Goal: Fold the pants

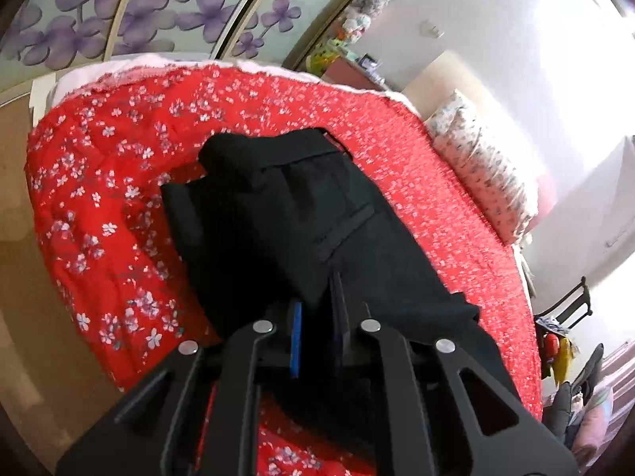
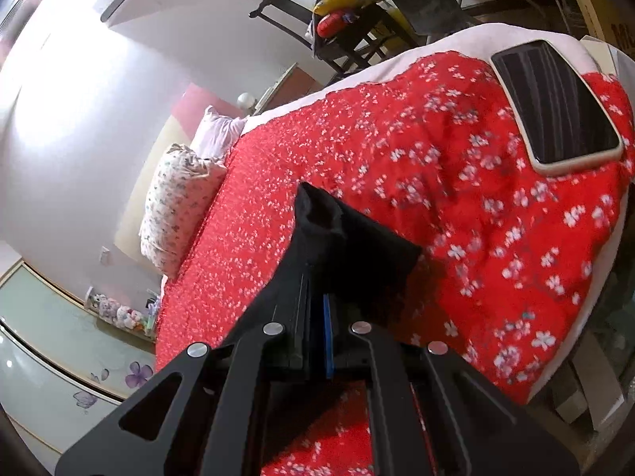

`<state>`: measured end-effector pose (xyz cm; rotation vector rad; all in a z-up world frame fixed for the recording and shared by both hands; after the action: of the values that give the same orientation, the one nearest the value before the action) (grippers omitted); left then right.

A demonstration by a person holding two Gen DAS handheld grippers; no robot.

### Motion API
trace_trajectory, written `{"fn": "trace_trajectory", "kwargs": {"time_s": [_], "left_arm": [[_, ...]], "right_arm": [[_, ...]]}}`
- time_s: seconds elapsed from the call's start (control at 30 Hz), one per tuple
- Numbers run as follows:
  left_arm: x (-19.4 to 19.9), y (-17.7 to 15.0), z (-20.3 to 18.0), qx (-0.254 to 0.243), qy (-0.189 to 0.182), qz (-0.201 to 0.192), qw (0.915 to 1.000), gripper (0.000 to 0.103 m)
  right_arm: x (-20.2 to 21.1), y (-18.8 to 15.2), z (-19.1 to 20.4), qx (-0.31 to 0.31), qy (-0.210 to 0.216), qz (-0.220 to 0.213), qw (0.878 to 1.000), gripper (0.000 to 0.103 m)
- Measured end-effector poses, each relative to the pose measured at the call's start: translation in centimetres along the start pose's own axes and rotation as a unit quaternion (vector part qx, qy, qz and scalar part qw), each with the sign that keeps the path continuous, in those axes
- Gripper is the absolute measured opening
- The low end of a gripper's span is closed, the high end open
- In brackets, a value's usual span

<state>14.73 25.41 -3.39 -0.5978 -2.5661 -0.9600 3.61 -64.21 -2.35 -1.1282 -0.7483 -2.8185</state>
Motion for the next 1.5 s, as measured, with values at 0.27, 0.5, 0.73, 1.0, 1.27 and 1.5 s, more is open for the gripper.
{"fn": "trace_trajectory", "kwargs": {"time_s": [0.27, 0.5, 0.73, 1.0, 1.27, 1.5], "left_arm": [[0.3, -0.9, 0.2, -0.001, 0.001, -0.003, 1.0000, 0.015], [0.4, -1.3, 0.6, 0.003, 0.000, -0.004, 1.0000, 0.023], [0.4, -1.2, 0.4, 0.001, -0.004, -0.007, 1.0000, 0.047], [0.1, -1.4, -0.3, -0.004, -0.004, -0.005, 1.0000, 0.057], [0.2, -1.6, -0.6, -0.011, -0.007, 0.003, 0.9999, 0.061], [0.1, -1.5, -0.4, -0.007, -0.014, 0.010, 0.9998, 0.062]], "right_arm": [[0.6, 1.7, 1.8, 0.034, -0.006, -0.025, 0.999, 0.005], [-2.1, -1.8, -4.4, -0.011, -0.087, 0.042, 0.995, 0.025], [4.5, -3.0, -0.7, 0.028, -0.020, 0.008, 0.999, 0.053], [4.2, -22.9, 14.8, 0.146, 0.192, 0.268, 0.933, 0.053], [0.9, -33.9, 18.4, 0.180, 0.168, 0.371, 0.896, 0.053], [-1.5, -32.5, 17.2, 0.140, 0.124, 0.347, 0.919, 0.053]]}}
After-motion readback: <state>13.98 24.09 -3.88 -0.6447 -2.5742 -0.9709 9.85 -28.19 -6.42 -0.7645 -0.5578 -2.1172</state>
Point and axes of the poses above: each gripper's, at about its wrist camera, not at the fingertips, and x roughly against the way its jaws point, z to its left, y to its top, the point moved 9 cm from there along -x, roughly the way its jaws point, and after that the axes turned 15 degrees about -y, right-handed, at the moved point
